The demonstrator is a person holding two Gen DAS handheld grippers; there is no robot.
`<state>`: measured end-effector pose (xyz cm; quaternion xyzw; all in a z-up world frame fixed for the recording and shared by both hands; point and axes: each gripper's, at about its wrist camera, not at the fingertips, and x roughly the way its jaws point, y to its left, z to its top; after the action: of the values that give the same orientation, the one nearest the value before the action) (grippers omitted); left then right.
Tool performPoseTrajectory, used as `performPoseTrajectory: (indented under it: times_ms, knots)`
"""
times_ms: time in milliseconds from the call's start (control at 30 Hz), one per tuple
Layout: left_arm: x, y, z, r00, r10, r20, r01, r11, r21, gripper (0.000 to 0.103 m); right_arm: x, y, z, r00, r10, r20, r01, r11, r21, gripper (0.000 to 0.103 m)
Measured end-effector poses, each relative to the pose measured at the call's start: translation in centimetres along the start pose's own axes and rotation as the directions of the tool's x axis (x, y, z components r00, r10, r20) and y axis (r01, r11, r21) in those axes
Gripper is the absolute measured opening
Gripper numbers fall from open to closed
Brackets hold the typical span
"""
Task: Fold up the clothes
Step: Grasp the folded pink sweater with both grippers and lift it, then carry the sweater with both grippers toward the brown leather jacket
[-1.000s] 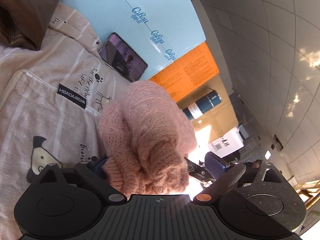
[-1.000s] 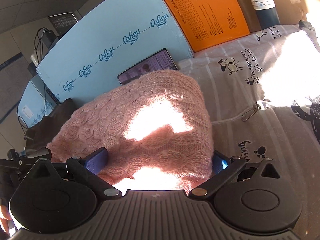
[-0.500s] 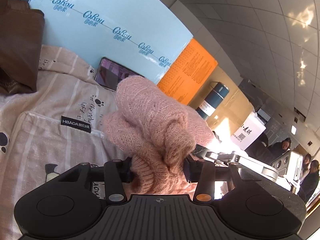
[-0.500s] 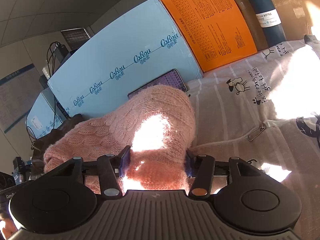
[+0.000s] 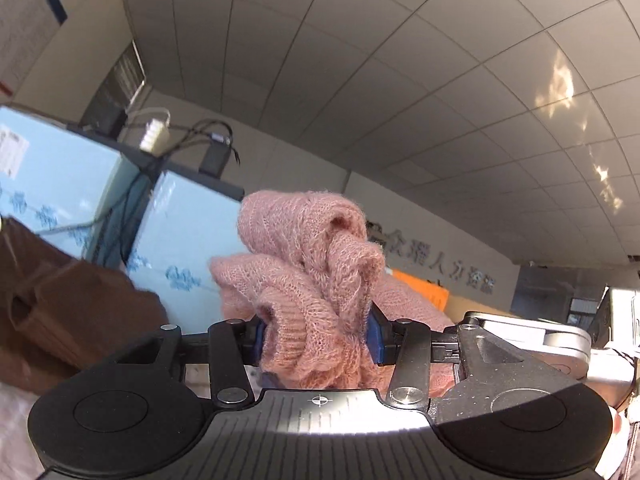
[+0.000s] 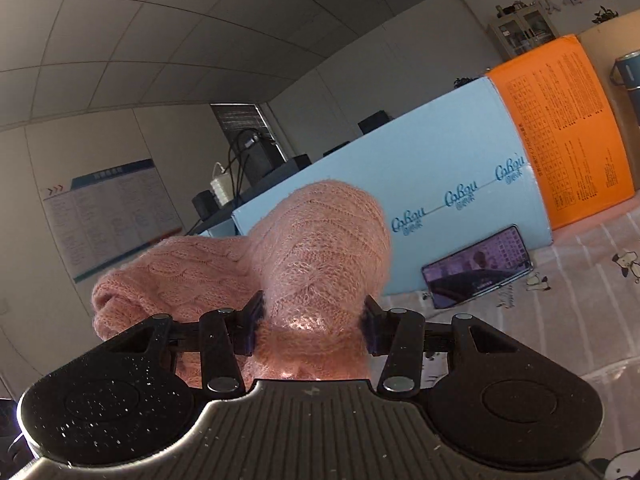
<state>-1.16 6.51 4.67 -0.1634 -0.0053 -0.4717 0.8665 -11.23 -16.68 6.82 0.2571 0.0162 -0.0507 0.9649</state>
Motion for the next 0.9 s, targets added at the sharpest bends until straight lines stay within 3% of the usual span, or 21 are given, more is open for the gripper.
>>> performPoseTrajectory:
  times_ms: [100, 233, 433, 500, 633, 900]
  knots:
    - [-1.4, 0.9, 2.8, 0.995, 0.045, 0.089, -0.052, 0.996, 0.079, 0.045, 1.7, 2.9, 0.5, 0.996, 0.089, 0.026, -0.090, 0.995, 0.051, 0.044]
    - [-2.4, 1.9, 5.5, 0.976, 0.089, 0.200, -0.125, 0.977, 0.172, 0.045, 4.7, 5.9, 1.2, 0.983, 0.182, 0.038, -0.184, 0.981, 0.067, 0.044]
    - [-1.1, 5.6, 5.8, 0.931, 0.156, 0.329, -0.203, 0.973, 0.114, 0.045, 10.5, 9.1, 0.8, 0.978, 0.204, 0.041, -0.205, 0.978, 0.034, 0.044]
    - [-0.3, 7.5, 4.7, 0.927, 0.189, 0.325, -0.218, 0.974, 0.055, 0.045, 12.4, 9.5, -0.1, 0.983, 0.183, 0.029, -0.182, 0.983, -0.005, 0.044]
    - [0.7, 11.3, 2.9, 0.938, 0.258, 0.229, -0.255, 0.966, -0.044, 0.045, 16.8, 9.4, -2.6, 0.986, 0.159, -0.039, -0.161, 0.985, -0.055, 0.044]
    - [0.1, 12.8, 1.9, 0.920, 0.355, 0.163, -0.349, 0.935, -0.067, 0.045, 21.5, 9.1, -6.3, 0.976, 0.186, -0.116, -0.187, 0.982, -0.001, 0.044]
